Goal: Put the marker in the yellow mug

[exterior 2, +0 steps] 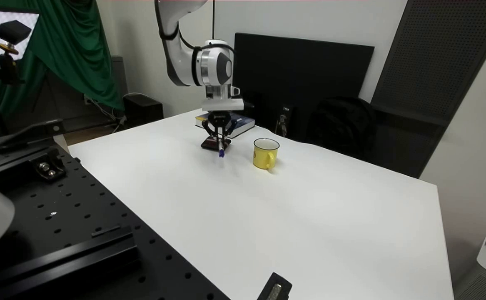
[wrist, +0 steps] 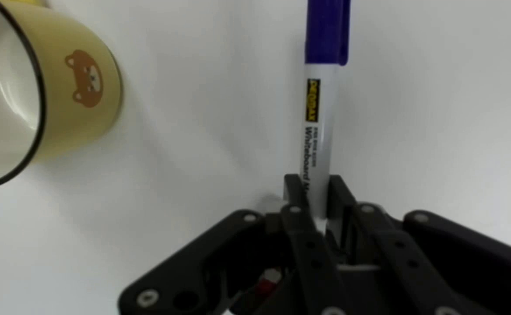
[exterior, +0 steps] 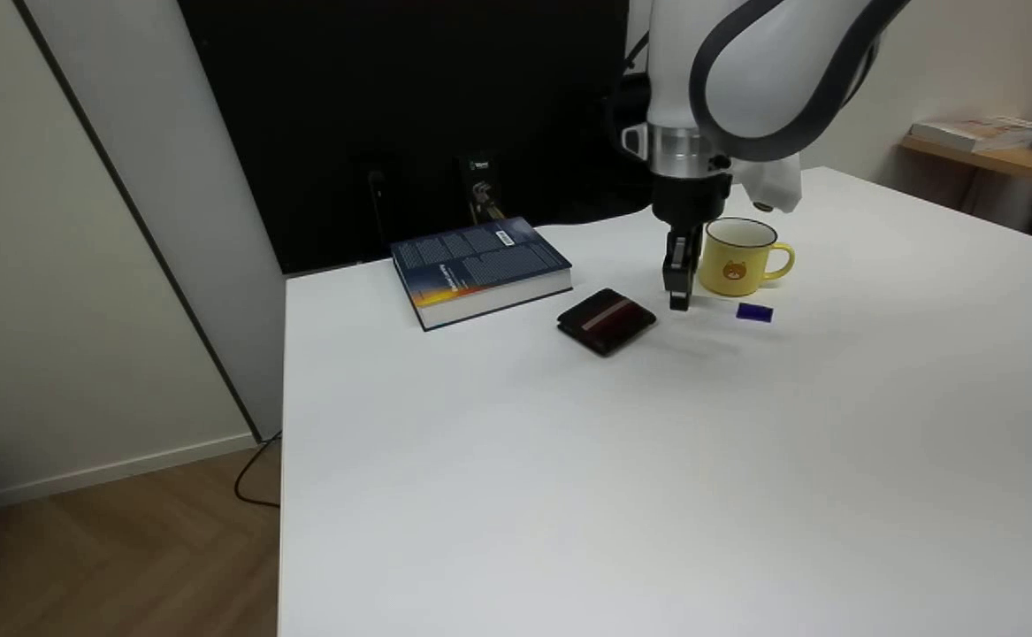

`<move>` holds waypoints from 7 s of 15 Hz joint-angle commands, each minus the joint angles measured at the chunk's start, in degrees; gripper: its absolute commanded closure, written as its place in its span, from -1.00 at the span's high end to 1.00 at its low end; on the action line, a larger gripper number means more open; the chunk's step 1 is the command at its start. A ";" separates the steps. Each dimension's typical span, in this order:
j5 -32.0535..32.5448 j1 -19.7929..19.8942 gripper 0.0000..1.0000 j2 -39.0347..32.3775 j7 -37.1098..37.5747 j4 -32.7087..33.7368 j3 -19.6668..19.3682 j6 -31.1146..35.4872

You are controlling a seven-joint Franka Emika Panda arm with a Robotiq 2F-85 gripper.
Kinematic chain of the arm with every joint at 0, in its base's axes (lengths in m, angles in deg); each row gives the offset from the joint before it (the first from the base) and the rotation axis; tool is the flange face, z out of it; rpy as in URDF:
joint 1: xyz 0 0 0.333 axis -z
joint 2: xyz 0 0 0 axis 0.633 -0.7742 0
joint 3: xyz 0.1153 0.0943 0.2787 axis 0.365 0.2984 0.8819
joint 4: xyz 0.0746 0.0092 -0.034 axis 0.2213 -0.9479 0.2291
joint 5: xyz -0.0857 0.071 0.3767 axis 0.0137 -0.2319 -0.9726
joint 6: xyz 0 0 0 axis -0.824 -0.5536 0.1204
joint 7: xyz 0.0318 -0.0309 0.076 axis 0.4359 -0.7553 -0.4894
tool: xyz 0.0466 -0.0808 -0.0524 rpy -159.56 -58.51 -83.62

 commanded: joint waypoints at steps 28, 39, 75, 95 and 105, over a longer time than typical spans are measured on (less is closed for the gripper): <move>-28.27 -13.83 -0.91 5.49 14.45 -16.86 -25.67 52.33; -37.85 -22.75 -0.91 0.44 15.37 -17.82 -31.77 51.84; -55.56 -34.44 -0.71 -17.06 24.84 -15.96 -43.91 51.62; -26.99 -16.39 1.00 5.22 19.92 -16.04 -24.16 29.93; -17.97 4.57 1.00 12.11 16.06 -9.89 -2.12 -8.58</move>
